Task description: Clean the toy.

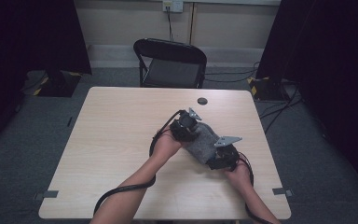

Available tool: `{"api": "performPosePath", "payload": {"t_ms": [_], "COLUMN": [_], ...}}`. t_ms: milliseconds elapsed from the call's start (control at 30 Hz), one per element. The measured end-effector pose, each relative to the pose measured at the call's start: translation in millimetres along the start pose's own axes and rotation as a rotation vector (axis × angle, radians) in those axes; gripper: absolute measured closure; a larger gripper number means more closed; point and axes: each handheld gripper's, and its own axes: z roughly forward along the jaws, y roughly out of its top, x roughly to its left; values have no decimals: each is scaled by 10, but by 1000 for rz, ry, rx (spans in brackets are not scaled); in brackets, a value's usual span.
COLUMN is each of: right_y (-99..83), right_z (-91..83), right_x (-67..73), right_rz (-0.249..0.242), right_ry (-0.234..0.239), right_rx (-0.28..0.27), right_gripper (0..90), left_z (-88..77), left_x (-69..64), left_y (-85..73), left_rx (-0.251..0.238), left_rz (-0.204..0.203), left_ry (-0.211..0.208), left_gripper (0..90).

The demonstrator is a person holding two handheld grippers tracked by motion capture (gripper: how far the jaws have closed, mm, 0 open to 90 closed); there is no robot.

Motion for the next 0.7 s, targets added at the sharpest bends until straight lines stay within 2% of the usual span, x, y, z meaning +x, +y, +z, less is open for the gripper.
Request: {"api": "performPosePath", "payload": {"t_ms": [67, 267, 700], "right_y": [0, 0, 0], "right_z": [0, 0, 0], "right_x": [0, 0, 0], "right_rz": [0, 0, 0], "right_ry": [0, 0, 0], "right_rx": [0, 0, 0], "right_gripper": [240, 240, 240], "left_z": [75, 183, 283], "left_x": [-38, -34, 18], "left_y": [6, -17, -66], "left_rx": [12, 36, 68], "left_rz": [-1, -9, -17], "left_ry": [-3, -7, 5], "left_gripper": [772, 772, 772]}}
